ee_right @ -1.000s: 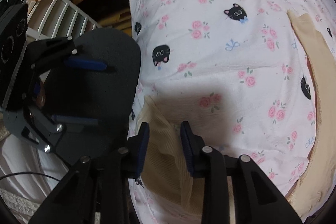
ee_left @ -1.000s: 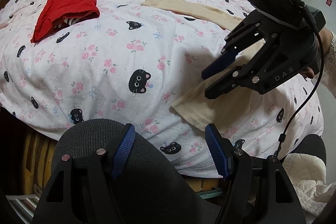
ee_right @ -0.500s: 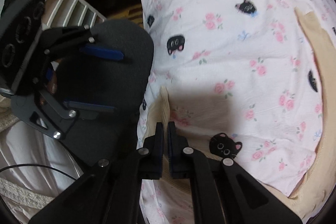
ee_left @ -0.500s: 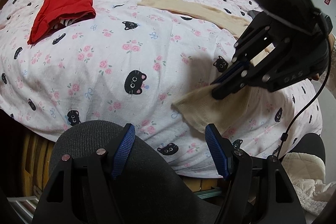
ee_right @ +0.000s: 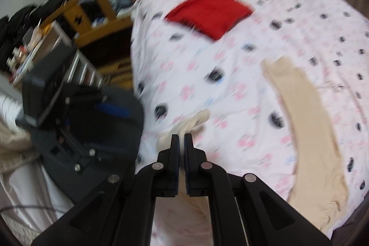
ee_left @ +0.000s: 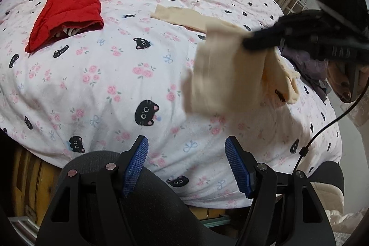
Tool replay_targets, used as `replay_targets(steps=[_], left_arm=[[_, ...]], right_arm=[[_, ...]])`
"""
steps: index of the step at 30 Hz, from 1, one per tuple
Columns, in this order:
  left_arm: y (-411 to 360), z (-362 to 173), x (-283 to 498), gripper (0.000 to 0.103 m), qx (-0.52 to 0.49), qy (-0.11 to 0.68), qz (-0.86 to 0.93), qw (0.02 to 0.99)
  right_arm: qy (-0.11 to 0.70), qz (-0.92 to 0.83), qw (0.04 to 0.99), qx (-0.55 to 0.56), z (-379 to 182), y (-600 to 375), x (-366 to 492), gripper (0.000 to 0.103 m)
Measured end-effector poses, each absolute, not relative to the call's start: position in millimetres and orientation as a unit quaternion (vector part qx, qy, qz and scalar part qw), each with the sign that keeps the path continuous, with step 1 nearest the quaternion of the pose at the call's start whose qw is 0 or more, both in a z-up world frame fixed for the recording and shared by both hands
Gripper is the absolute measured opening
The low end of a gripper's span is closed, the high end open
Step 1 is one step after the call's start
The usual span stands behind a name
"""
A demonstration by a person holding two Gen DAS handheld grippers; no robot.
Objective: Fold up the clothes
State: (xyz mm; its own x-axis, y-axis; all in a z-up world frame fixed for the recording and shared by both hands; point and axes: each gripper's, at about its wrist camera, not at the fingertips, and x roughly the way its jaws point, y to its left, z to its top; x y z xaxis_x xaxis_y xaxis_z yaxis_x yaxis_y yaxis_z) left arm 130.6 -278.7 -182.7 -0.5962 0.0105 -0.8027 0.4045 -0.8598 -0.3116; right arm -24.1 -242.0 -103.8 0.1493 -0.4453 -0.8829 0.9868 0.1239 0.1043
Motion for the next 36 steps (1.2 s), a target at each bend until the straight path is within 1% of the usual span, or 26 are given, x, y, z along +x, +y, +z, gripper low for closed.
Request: replay_targets(steps=[8,13,17,20,23,27,29,31,34,36], left_arm=[[-291,-186,117,0.064,0.426,0.24,-0.864,0.121],[-295,-191,118,0.064,0.428,0.25,-0.86,0.123],[-296,-189,121,0.064,0.426,0.254,-0.859,0.125],[-300,-188,127,0.064,0.43,0.25,-0.857,0.137],[-308,-190,137,0.064,0.437,0.256,-0.849,0.148],[-322,-190,150,0.064,0.437,0.275,-0.842,0.155],[-327,-190,152,0.064,0.437,0.283,-0.84,0.154],[-328,-189,149,0.064,0.438,0.281,-0.841,0.15],[-326,-186,140,0.064,0.438,0.273,-0.846,0.135],[-322,-186,125,0.064,0.445,0.253,-0.853,0.106]], right_arm=[[0.262,-0.669,0.615,0.324,-64,-242,-62,0.004],[0.233,-0.676,0.63,0.305,-60,-240,-53,0.004],[0.24,-0.639,0.646,0.342,-89,-246,-36,0.004],[0.273,-0.604,0.65,0.372,-128,-249,-15,0.004],[0.28,-0.577,0.659,0.394,-158,-241,4,0.004],[0.281,-0.557,0.664,0.412,-182,-229,19,0.005],[0.281,-0.55,0.666,0.419,-191,-224,25,0.008],[0.28,-0.544,0.668,0.424,-198,-220,30,0.009],[0.28,-0.535,0.671,0.431,-204,-215,38,0.018],[0.286,-0.526,0.673,0.434,-206,-210,44,0.019]])
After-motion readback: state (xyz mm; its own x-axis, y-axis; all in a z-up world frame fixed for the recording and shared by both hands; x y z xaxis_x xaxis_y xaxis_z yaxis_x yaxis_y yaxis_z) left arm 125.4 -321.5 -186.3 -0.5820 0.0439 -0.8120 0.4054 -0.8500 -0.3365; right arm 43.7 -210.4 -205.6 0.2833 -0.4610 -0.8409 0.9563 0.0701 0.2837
